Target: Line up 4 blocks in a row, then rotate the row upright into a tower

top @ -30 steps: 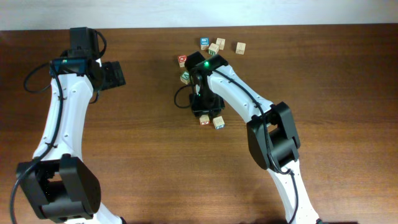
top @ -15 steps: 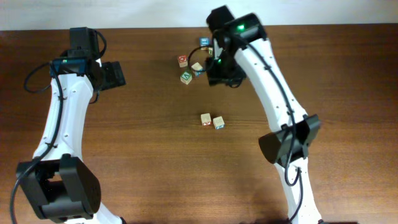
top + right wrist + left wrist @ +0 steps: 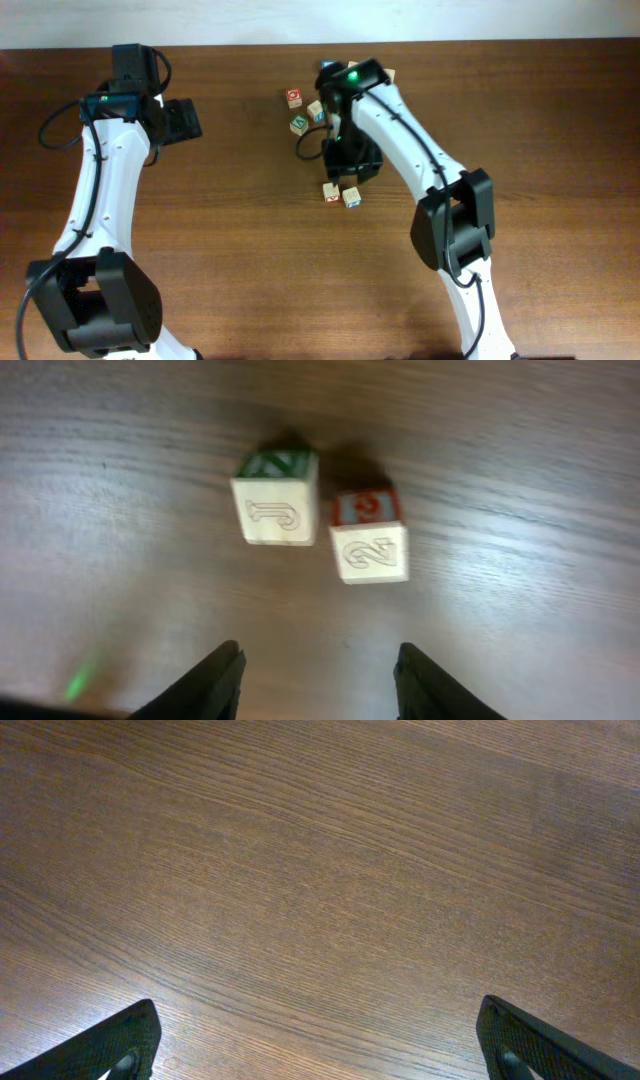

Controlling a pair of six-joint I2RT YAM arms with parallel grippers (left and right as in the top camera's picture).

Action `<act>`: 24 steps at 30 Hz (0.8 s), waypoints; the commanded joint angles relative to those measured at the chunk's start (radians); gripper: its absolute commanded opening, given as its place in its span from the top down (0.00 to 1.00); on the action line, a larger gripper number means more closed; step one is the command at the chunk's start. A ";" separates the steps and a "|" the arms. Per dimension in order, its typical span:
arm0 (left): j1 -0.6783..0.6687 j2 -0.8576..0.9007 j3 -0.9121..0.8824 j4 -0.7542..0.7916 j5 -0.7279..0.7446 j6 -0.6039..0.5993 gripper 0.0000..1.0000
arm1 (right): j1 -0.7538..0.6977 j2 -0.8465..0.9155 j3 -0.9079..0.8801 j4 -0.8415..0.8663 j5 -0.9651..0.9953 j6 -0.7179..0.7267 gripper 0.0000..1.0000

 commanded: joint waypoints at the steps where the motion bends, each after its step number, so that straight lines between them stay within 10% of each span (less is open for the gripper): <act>1: 0.001 0.005 0.017 0.001 -0.003 -0.013 0.01 | 0.051 -0.017 -0.061 0.042 -0.008 0.012 0.50; 24: 0.000 0.005 0.016 0.001 -0.003 -0.013 0.01 | 0.158 0.048 -0.134 0.233 0.113 -0.050 0.58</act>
